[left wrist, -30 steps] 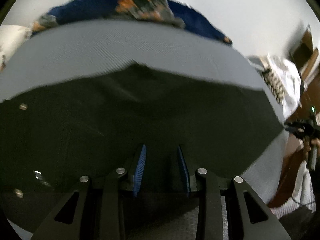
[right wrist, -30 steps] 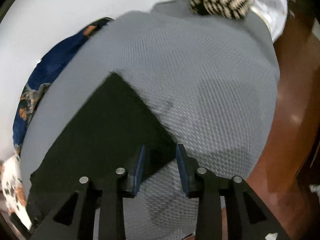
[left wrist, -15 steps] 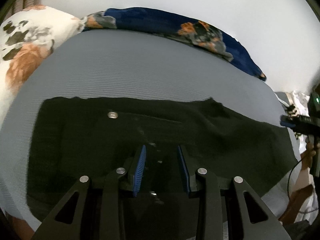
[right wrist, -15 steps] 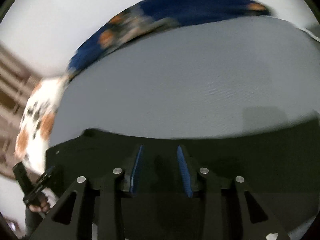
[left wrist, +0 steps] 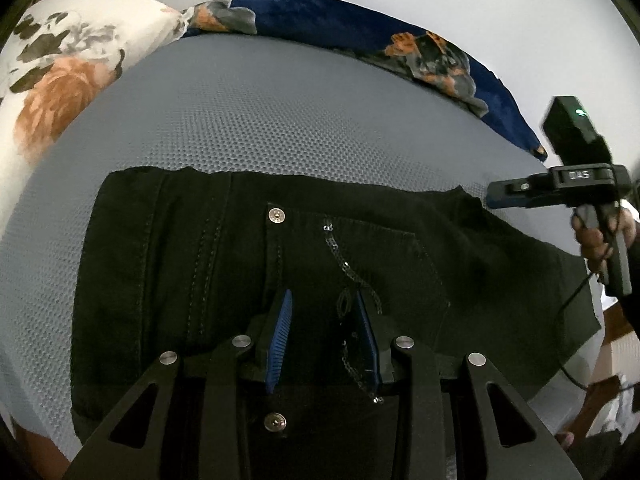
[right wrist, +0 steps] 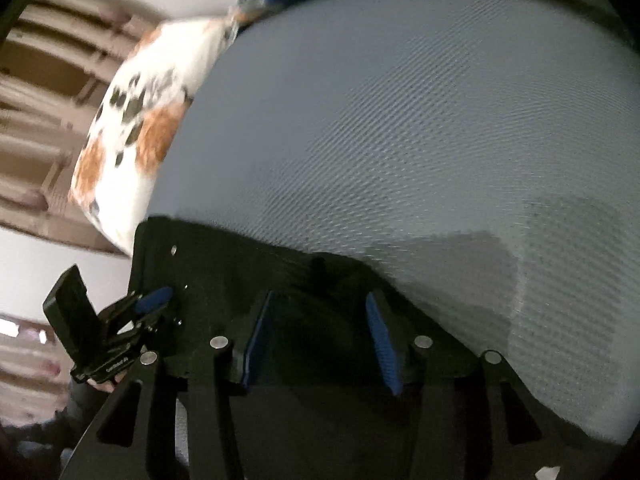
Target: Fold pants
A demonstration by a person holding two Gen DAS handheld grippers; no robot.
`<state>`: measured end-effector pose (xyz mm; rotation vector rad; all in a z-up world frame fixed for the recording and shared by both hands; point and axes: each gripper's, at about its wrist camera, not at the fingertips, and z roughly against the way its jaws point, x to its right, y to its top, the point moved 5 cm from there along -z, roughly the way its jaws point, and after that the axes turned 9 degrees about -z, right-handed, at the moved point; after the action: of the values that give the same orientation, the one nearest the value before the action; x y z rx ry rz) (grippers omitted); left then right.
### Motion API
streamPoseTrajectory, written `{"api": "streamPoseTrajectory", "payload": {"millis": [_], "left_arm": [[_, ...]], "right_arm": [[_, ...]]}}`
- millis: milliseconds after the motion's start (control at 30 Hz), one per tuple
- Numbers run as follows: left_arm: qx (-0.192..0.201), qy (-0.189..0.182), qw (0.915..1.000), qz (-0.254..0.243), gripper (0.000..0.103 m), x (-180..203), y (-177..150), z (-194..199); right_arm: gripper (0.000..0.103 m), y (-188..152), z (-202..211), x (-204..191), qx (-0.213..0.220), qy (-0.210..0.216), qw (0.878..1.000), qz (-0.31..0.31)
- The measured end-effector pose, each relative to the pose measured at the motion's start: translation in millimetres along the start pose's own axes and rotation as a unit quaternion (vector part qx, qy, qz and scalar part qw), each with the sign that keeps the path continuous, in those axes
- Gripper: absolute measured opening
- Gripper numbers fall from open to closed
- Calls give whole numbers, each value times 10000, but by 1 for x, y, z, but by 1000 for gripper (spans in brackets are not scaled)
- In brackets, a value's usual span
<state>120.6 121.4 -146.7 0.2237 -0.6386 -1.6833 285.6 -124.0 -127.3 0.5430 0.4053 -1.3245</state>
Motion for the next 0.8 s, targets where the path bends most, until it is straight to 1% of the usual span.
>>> {"api": "streamPoseTrajectory", "payload": {"millis": [100,167,200,233,267,367,467,533,600,700,733,767,800], "left_arm": [[26,-76,10000,49,34,-2,0,-1],[50,-97,9999,47,34,-2,0,0],[60,-106,9999,51,34,-2,0,0],[69,-112,9999,54,34,-2,0,1],[78,-112,9999,53,34,-2,0,1],[106,-124,9999,52,34,-3,1,0],[131,-132,9998,47,34,-3,2,0],[136,-127,9998,8,34,-3,3,1],[149,-134,9998,4,34,-3,3,2],[126,-80,9999,9,34,-1,7,5],[108,-30,9999,-2,34,1,10,7],[110,48,9999,-54,34,4,13,9],[206,181,9994,-217,34,10,21,16]], "right_arm": [[46,3,-17,-4,-268,69,9995,118],[44,5,-19,-8,-303,167,9993,160],[38,8,-16,-14,-261,357,9988,219],[26,11,-10,-18,-135,470,9985,258],[15,17,-6,-20,1,429,9988,256],[11,25,-5,-16,189,273,9991,253],[9,26,-24,-7,310,-104,9992,228],[8,28,-28,-4,482,-120,9986,185],[9,29,-28,-5,556,-128,9983,154],[23,23,-14,-6,649,-243,9974,176],[26,20,-2,-6,809,-283,9962,151],[26,17,13,-5,1025,-310,9942,123],[27,13,25,-4,1188,-342,9923,103]]}}
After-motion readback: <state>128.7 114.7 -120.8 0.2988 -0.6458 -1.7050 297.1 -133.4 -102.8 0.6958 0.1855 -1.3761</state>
